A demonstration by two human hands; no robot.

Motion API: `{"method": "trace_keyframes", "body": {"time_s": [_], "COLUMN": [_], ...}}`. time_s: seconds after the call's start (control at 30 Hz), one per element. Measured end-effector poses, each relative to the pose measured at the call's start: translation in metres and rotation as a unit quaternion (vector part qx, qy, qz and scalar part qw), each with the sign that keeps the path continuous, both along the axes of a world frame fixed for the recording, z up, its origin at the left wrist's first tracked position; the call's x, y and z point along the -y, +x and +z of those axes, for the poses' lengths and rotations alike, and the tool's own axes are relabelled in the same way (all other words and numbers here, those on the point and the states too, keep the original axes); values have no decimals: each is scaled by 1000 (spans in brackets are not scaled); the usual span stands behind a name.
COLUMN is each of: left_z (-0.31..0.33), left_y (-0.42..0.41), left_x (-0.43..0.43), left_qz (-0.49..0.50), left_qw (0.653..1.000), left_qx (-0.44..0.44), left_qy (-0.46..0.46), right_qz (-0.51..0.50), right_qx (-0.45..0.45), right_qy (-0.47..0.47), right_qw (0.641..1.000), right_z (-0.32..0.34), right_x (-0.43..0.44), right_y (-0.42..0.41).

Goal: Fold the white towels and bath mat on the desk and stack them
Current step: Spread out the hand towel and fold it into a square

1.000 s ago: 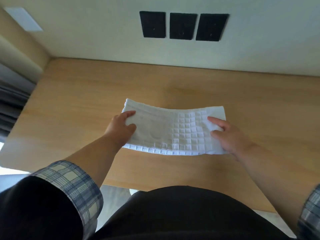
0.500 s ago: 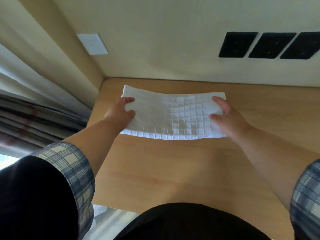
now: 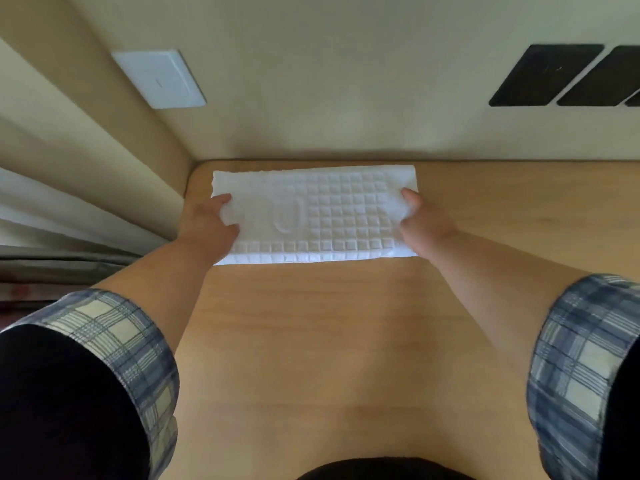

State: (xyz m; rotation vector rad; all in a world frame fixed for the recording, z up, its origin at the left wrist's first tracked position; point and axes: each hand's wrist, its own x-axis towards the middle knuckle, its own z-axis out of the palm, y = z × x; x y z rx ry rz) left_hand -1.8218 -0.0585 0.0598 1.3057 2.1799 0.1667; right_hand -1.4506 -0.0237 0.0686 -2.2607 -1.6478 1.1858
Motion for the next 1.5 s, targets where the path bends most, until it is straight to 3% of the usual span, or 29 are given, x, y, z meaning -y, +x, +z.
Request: {"method": "trace_keyframes", "body": {"time_s": [0.07, 0.13, 0.2, 0.27, 0.4, 0.6, 0.83, 1.0, 1.33, 1.5], "left_z": [-1, 1, -2, -7, 12, 96, 166, 206, 254, 262], "left_y": [11, 28, 43, 49, 61, 161, 328, 476, 734, 822], "left_x": [11, 23, 34, 41, 37, 30, 85, 161, 319, 376], "left_qz": [-15, -80, -195, -232, -242, -362, -461, -531, -579, -605], "left_qw": [994, 981, 963, 959, 952, 921, 877, 827, 786, 768], "left_qx": [-105, -163, -167, -161, -179, -131, -55, -41, 25, 61], "left_qy": [-4, 66, 76, 12, -49, 56, 125, 178, 216, 204], "right_qz": [38, 131, 241, 277, 232, 156, 48, -52, -186, -254], "right_qx": [105, 149, 150, 163, 157, 161, 186, 201, 193, 204], "right_qy": [71, 171, 164, 95, 58, 91, 96, 106, 172, 200], "right_qw": [991, 965, 945, 942, 958, 970, 977, 973, 948, 924], "right_z": [-2, -2, -5, -15, -1, 75, 158, 212, 285, 311], "right_x": [12, 30, 46, 56, 57, 87, 175, 293, 534, 607], "right_y": [-8, -16, -23, -22, 0, 58, 193, 332, 551, 632]}}
